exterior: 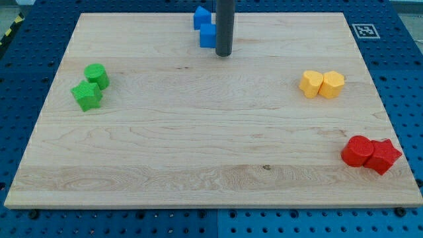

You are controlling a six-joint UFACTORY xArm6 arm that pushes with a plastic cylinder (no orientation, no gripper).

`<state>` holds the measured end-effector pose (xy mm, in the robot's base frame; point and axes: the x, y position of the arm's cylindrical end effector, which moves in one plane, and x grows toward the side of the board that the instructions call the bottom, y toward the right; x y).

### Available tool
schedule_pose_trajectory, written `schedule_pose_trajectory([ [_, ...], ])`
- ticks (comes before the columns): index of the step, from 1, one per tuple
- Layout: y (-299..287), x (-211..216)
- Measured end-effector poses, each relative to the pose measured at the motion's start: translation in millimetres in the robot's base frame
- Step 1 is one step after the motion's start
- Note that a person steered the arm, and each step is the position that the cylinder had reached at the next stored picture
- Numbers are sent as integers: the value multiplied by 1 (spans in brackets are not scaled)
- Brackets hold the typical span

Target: Move the blue cube into the blue triangle

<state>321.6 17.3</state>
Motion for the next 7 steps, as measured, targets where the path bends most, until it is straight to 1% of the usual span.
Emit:
schedule_pose_trajectory([
  [2, -1, 3],
  [3, -8, -12],
  [4, -11, -42],
  [5, -11, -51],
  [6, -11, -47],
  [7, 16, -15],
])
